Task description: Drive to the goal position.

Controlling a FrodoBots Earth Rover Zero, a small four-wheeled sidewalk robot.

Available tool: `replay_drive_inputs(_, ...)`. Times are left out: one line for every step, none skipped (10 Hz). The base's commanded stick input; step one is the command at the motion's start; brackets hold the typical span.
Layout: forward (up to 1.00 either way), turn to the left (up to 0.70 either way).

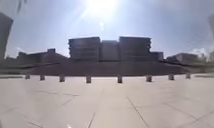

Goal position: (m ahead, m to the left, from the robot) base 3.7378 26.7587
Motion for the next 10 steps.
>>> replay_drive_inputs(1.00, 0.06)
replay_drive_inputs(1.00, 0.06)
replay_drive_inputs(1.00, 0.06)
replay_drive_inputs(1.00, 0.06)
replay_drive_inputs(1.00, 0.06)
replay_drive_inputs(1.00, 0.06)
replay_drive_inputs(1.00, 0.06)
replay_drive_inputs(1.00, 0.06)
replay_drive_inputs(1.00, 0.06)
replay_drive_inputs(1.00, 0.06)
